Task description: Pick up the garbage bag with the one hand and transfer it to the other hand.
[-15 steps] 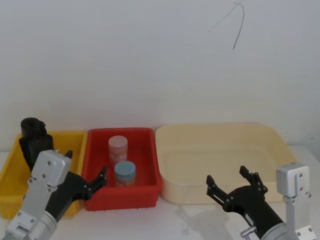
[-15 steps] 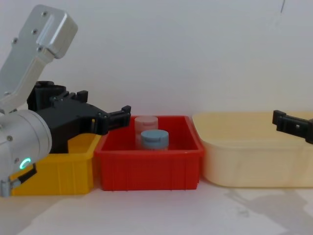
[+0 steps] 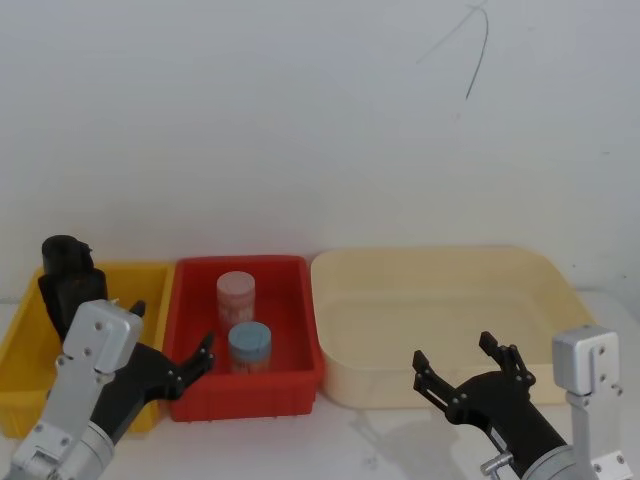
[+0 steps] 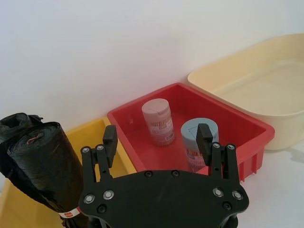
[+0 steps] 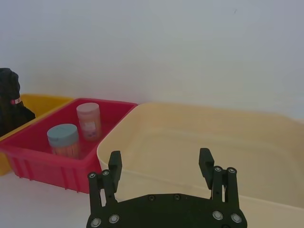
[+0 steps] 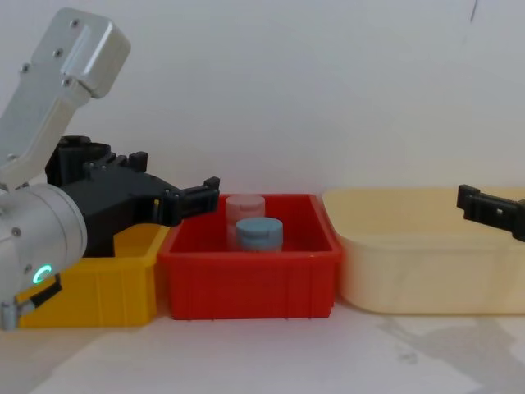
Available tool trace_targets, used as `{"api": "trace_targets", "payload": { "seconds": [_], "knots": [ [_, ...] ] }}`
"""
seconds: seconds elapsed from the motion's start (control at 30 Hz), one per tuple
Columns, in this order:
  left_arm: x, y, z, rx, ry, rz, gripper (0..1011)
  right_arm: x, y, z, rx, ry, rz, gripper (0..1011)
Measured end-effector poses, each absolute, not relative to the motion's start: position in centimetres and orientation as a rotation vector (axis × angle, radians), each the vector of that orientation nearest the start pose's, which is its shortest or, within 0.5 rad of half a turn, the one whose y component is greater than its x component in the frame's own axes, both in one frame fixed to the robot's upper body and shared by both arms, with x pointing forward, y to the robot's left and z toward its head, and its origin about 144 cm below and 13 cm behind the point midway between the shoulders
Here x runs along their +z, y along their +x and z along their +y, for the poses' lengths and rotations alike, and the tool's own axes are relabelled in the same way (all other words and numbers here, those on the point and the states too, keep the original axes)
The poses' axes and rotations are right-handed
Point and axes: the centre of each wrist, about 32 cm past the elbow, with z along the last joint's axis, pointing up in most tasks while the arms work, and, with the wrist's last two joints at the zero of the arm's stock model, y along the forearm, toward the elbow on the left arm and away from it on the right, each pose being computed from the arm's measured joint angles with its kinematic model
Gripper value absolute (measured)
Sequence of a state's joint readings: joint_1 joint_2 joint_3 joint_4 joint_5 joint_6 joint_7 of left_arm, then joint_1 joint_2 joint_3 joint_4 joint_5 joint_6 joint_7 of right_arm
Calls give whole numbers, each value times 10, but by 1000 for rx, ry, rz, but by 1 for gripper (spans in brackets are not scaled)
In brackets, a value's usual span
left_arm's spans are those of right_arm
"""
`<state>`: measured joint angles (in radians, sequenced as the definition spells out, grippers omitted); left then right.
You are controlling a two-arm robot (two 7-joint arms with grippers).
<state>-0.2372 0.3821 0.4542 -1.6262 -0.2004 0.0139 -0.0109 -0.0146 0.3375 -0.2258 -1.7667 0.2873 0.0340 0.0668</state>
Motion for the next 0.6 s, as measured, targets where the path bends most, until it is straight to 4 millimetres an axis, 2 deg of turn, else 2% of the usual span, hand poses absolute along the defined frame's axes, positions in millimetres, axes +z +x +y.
{"api": "trace_targets", "payload": {
  "seconds": [0.6],
  "knots": [
    [1204,492,198,1124,61,-268,1002,1189,443,-237,-1230,26,-75,1001]
  ]
}}
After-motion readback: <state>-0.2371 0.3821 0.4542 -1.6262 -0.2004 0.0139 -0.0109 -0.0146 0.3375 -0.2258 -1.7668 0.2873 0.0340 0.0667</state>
